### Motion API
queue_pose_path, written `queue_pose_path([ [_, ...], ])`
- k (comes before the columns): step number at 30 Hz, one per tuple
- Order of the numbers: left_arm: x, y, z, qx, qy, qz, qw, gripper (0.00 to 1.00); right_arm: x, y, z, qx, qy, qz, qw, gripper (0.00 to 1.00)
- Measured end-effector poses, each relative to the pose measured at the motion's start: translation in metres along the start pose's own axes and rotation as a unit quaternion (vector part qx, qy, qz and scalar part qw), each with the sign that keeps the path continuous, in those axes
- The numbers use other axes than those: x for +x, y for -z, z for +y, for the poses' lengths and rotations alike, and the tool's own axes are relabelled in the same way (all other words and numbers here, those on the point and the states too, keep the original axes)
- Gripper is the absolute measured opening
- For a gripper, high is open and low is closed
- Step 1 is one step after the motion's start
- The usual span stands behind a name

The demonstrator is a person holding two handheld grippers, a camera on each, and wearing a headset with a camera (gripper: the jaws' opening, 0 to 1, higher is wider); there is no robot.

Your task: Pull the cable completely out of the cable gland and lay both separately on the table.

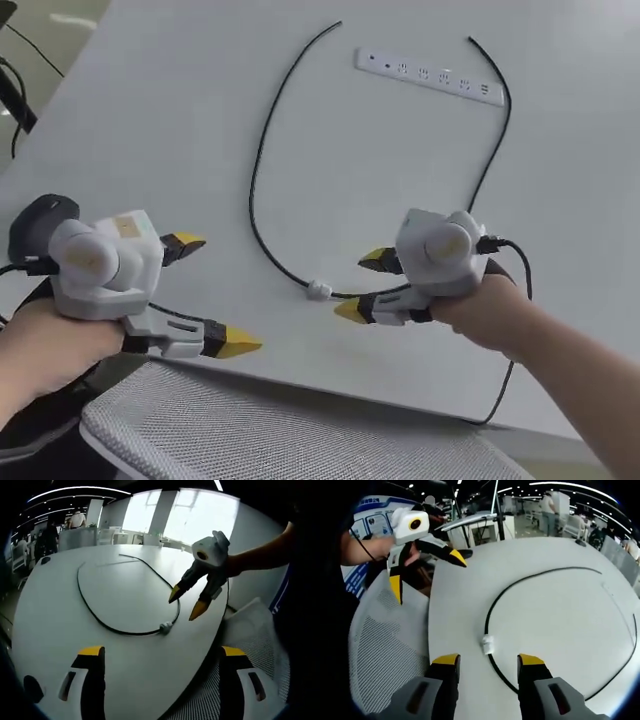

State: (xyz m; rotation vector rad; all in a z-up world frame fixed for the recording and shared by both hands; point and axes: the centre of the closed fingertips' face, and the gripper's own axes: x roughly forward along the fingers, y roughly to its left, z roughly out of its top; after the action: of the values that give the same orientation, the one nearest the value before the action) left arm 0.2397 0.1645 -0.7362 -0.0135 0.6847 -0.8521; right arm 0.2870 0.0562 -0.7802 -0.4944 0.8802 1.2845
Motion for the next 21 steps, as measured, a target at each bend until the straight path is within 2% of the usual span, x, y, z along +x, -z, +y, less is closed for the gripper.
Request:
queue_pose_path([
  [4,0.000,0.003,0.001,0.002,-0.001,0.007,1.0000,0.94,0.009,0.003,0.000,-0.007,-0.009,0.013,0.9999,0.40],
  [14,-0.005,0.004,0.005,-0.003,-0.003,0.006,1.0000,0.93,0.027,0.005,-0.001,-0.013,-0.029,0.031,0.9990,0.31],
  [21,-0.004,0.011,-0.004,-0.003,0.006,0.016,0.9999,0.92,0.034,0.009,0.001,-0.020,-0.039,0.043,0.9981,0.26],
])
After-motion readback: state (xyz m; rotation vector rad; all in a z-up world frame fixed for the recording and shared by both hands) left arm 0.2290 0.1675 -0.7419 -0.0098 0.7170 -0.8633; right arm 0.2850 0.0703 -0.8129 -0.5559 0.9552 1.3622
